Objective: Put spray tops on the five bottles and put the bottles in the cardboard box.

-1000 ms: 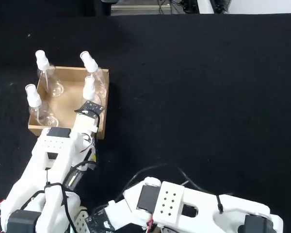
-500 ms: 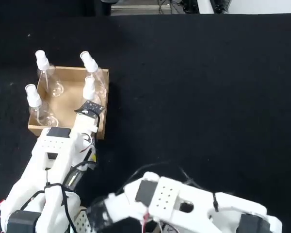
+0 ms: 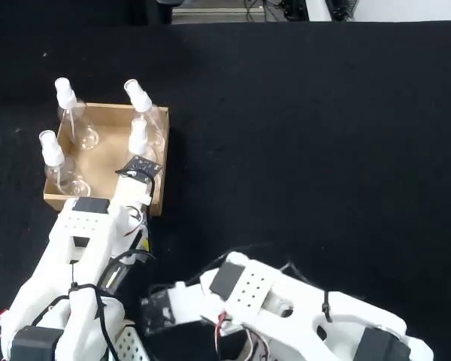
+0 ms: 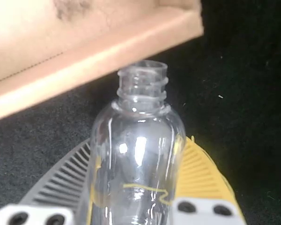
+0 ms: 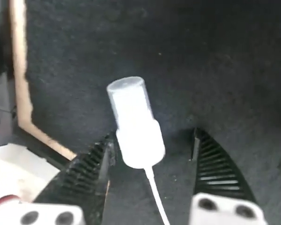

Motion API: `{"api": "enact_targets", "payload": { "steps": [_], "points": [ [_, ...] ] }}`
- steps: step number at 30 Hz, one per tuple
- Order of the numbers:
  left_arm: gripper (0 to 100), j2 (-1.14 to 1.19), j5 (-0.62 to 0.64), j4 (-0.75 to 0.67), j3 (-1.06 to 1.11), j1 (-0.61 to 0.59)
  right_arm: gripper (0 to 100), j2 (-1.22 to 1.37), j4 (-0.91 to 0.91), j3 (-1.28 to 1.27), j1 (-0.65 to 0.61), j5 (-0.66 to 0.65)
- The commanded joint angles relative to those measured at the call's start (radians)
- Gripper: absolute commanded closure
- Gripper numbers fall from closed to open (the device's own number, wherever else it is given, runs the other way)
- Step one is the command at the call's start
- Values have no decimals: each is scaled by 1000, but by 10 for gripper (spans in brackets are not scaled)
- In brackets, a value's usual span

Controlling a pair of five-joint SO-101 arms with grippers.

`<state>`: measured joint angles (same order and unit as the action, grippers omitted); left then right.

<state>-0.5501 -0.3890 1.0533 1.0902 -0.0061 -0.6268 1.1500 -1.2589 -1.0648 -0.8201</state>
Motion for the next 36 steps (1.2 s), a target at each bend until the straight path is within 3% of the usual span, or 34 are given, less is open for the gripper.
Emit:
{"api": "enact_targets", "payload": {
  "steps": [1,6,11,19,25,30,36],
  "points": [
    [971,-34,-3,-8,-12,-12,769,13,-38,22,-64,-6],
    [971,-35,-3,-8,-12,-12,790,13,-74,-21,-66,15],
    [971,-35,-3,-8,-10,-12,991,7,-71,-22,14,8],
    [971,-37,37,-5,-18,2,988,5,140,191,500,-91],
    [971,-37,44,-9,-22,203,988,5,244,515,905,-92],
    [971,-37,38,-12,-104,360,988,7,307,727,1091,-34],
    [971,-29,38,-15,-251,453,988,8,315,908,1238,121]
  ]
}}
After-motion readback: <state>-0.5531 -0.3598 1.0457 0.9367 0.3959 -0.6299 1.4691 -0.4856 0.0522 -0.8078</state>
